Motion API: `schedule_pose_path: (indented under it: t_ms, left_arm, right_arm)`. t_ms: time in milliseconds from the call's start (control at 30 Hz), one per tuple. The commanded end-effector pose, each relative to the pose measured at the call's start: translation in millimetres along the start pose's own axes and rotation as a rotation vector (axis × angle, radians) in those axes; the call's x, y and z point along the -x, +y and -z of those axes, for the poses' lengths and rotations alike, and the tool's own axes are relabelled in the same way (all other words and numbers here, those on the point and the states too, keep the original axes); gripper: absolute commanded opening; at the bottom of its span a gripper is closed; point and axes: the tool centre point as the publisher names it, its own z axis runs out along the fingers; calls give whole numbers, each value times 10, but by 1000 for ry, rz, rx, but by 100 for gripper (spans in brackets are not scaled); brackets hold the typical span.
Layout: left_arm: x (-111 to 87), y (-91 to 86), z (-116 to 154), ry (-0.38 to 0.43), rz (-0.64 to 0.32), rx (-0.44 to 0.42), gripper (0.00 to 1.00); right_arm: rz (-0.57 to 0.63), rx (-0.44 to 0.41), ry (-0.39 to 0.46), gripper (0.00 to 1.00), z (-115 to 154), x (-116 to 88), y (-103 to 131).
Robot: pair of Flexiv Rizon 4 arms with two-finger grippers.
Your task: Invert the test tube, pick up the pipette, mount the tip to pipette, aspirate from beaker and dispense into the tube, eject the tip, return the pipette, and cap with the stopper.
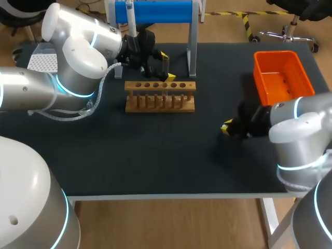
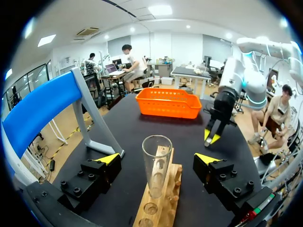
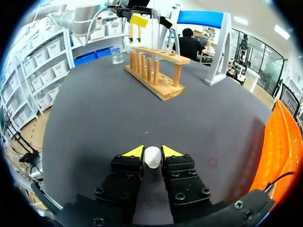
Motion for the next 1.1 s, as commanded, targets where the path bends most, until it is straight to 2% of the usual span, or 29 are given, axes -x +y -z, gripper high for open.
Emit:
schedule_pose_path:
  t_ms: [33, 267, 567, 867, 1100]
  left_arm:
    - [12, -4, -2, 3, 1, 2, 100]
    - [12, -4, -2, 3, 1, 2, 100]
    - [12, -4, -2, 3, 1, 2, 100]
    - [12, -4, -2, 3, 1, 2, 100]
    - [12, -4, -2, 3, 1, 2, 100]
  right_arm:
    - [3, 6, 11, 0, 105, 23, 72]
    - [31, 36, 64, 0, 343, 78, 389]
    - [126, 85, 138, 0, 801, 141, 1060]
    - [212, 80, 236, 0, 1097, 10, 1645]
    - [212, 80, 236, 0, 1097, 10, 1645]
